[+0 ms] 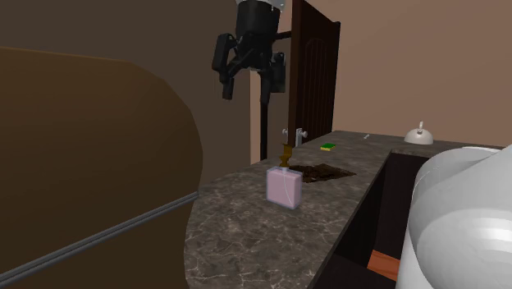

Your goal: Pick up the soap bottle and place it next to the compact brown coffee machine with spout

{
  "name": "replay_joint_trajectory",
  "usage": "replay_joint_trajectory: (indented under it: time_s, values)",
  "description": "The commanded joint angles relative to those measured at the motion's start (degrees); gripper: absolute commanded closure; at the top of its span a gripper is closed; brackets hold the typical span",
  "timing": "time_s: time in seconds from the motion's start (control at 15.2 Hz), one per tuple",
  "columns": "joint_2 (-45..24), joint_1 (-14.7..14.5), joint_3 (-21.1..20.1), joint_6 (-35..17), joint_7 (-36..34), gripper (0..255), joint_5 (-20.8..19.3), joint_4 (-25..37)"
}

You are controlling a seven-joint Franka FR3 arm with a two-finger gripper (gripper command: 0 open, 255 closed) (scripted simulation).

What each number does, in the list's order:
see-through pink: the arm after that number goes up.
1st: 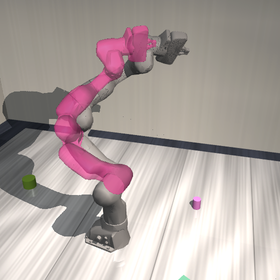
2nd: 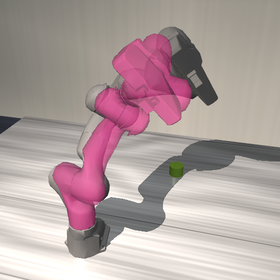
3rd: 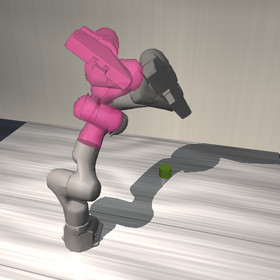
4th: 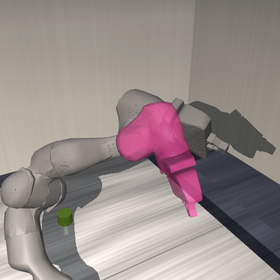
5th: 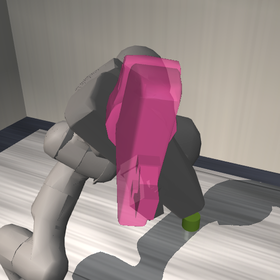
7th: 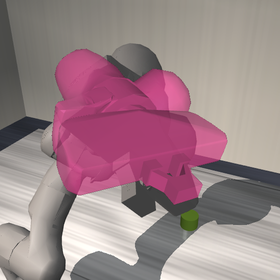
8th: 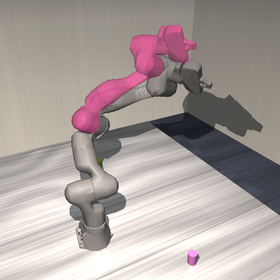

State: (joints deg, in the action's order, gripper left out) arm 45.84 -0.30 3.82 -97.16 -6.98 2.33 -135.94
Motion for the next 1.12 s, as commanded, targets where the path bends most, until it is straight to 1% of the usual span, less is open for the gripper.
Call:
replay_joint_trajectory:
  time_s: [0.0, 0.26, 0.53, 0.79, 1.06]
  values:
    - [0.0, 0.0, 0.0, 0.0, 0.0, 0, 0.0, 0.0]
    - [0.38, 1.31, 4.18, -5.45, 5.61, 0, -3.0, -5.04]
    - [-0.8, 2.7, 8.75, -11.4, 11.29, 0, -5.96, -8.85]
    - [-3.7, 3.9, 13.7, -17.85, 17.1, 0, -8.6, -11.32]
    - [-8.29, 4.44, 19.11, -24.67, 23.11, 0, -10.54, -12.34]
